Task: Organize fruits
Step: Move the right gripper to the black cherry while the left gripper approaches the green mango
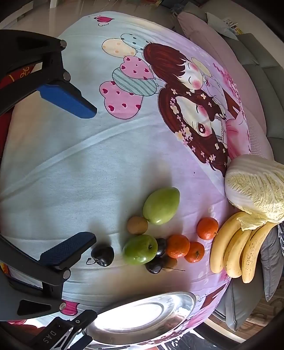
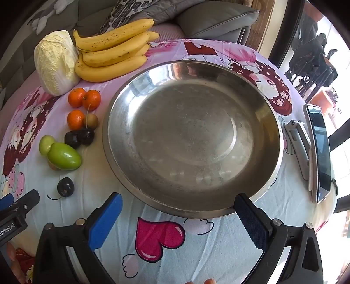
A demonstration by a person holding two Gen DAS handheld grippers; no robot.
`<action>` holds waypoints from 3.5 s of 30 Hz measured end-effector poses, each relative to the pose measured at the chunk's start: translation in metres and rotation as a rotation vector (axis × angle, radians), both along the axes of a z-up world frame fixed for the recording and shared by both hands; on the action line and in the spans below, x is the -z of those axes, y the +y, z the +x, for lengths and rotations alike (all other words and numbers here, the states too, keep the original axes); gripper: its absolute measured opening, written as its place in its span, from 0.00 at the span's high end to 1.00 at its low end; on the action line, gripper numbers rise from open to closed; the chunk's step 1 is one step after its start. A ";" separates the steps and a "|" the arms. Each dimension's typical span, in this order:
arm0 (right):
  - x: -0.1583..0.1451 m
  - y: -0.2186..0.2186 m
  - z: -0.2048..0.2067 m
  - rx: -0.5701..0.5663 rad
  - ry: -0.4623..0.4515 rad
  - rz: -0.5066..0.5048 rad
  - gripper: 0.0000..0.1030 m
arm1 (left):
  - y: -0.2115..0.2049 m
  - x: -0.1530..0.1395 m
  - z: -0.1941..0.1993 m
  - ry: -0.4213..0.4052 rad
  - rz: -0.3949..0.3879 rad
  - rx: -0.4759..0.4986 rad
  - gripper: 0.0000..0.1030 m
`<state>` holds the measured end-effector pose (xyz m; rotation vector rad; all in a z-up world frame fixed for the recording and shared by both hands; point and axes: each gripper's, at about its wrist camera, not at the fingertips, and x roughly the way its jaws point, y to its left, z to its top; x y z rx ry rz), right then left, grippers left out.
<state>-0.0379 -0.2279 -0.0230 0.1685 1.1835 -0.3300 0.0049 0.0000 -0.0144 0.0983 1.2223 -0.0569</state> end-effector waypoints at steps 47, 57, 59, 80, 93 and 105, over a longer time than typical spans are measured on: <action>-0.010 0.023 0.008 -0.181 0.050 0.025 0.00 | 0.016 0.000 0.005 0.080 -0.070 -0.052 0.00; -0.022 0.042 0.028 -0.293 0.067 0.185 0.00 | 0.027 -0.013 0.027 0.045 -0.199 -0.010 0.00; -0.023 0.049 0.033 -0.312 0.071 0.213 0.00 | 0.025 -0.014 0.034 0.071 -0.245 0.042 0.00; 0.014 0.099 0.095 -0.353 0.301 0.314 0.00 | 0.009 0.012 0.093 0.354 -0.148 0.128 0.13; 0.031 0.104 0.113 -0.400 0.331 0.321 0.32 | -0.019 0.024 0.133 0.391 -0.210 0.072 0.32; 0.052 0.104 0.124 -0.422 0.351 0.329 0.61 | -0.041 0.055 0.171 0.428 -0.303 0.022 0.42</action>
